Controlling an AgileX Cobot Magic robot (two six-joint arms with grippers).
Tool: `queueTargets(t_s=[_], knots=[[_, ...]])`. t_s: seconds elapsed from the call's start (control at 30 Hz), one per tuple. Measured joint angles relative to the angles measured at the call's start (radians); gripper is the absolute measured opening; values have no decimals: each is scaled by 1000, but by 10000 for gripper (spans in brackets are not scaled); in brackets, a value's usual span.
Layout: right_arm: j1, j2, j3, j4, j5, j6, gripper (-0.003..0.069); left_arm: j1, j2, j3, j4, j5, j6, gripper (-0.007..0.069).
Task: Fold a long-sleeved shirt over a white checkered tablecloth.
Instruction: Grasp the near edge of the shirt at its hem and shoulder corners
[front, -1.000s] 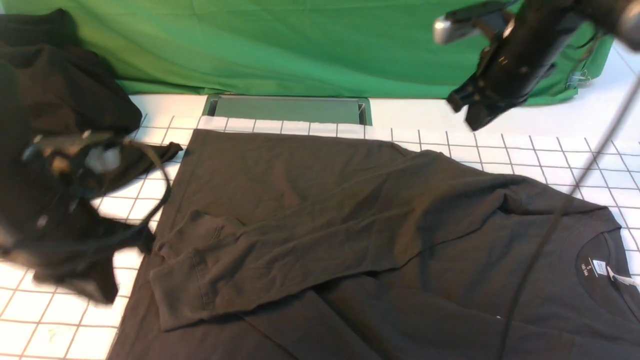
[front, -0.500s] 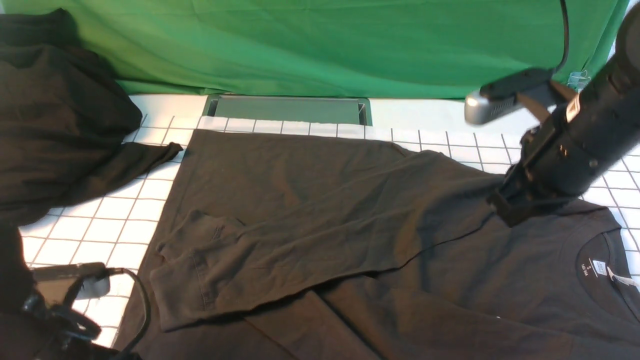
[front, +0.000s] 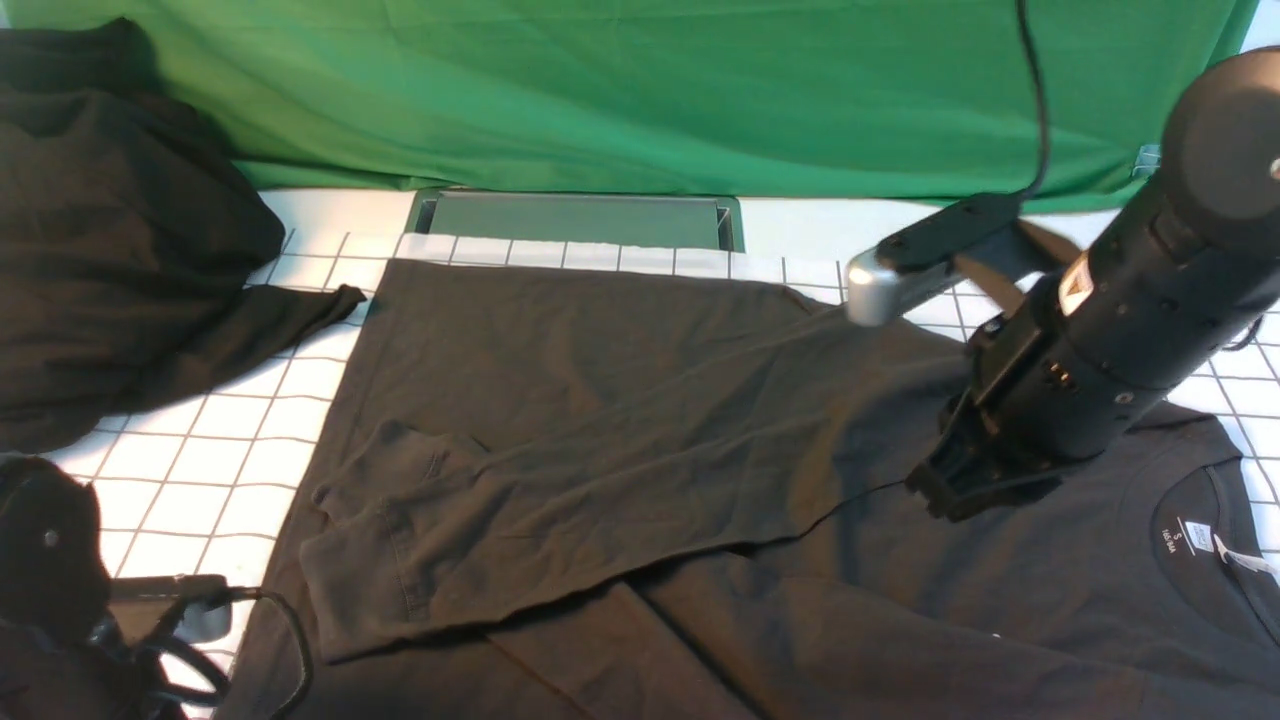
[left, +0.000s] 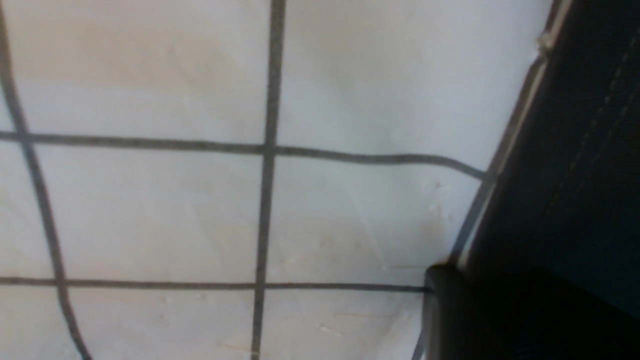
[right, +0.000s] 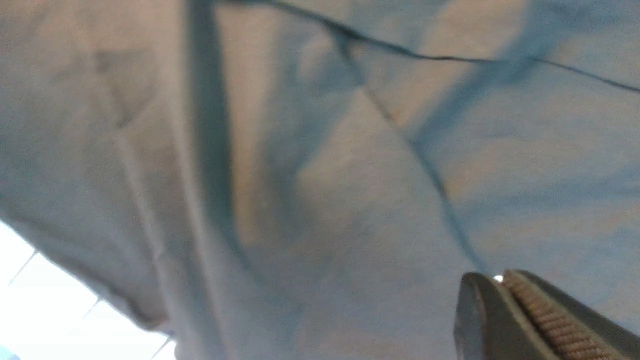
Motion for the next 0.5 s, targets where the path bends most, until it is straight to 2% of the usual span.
queueTargets(t_s=[0.03,0.07,0.13,0.4,0.5], knots=[[3,0,1,0,2,0,36,0,0,-2,-3,4,4,109],[24,0,4,0,14,-18,38,0,1,-11,-8,11,9,52],[59,0,24,1,33,-46,43,0,-10,-24,-6,43,10,20],[119,-5,146,26,46,-66,74,0,-182,-90,24,168,1,11],[161,-6,224,44,2,-65,108,0,-223,-90,25,190,1,11]])
